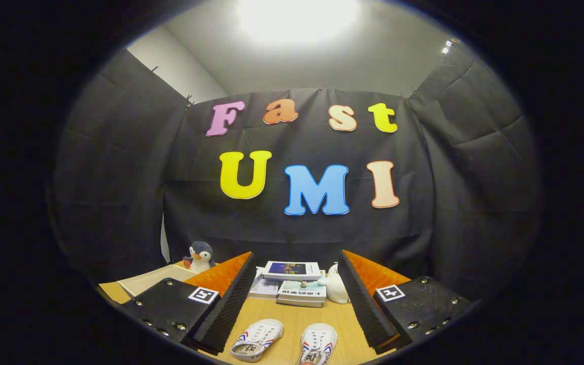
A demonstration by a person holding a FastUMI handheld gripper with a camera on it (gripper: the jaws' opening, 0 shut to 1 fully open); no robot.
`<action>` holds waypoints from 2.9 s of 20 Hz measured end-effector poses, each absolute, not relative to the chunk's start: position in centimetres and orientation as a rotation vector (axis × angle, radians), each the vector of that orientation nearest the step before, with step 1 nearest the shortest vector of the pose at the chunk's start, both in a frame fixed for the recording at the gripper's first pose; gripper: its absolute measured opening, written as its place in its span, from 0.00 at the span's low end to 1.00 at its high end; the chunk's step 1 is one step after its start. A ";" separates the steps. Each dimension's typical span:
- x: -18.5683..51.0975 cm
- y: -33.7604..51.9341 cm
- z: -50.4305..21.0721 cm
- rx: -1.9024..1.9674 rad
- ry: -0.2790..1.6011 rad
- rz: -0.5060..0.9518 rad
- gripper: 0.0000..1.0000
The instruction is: Open the storage box then place both shoes into the box .Put the left shoe in first, then the right shoe, with the right side of both shoes facing outward in a uniform manner.
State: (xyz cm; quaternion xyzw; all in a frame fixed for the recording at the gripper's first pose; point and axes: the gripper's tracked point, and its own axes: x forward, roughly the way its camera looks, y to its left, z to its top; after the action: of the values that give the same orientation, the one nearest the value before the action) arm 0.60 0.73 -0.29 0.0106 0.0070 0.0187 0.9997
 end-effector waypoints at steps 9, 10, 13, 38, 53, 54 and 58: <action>1.1 3.6 -2.4 0.137 0.080 0.114 0.97; 1.2 4.0 -2.8 0.155 0.093 0.124 0.97; 1.4 5.2 -4.1 0.202 0.142 0.144 0.97; -0.3 15.7 -14.7 0.729 0.616 0.339 0.98; -1.1 19.9 -18.0 1.008 0.802 0.402 0.97; -1.2 20.3 -18.1 1.030 0.813 0.409 0.97; -1.9 21.2 -18.4 1.085 0.860 0.431 0.97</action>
State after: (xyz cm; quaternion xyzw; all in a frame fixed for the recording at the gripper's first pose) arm -1.87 21.16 -18.42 0.4961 0.3932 0.1971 0.7486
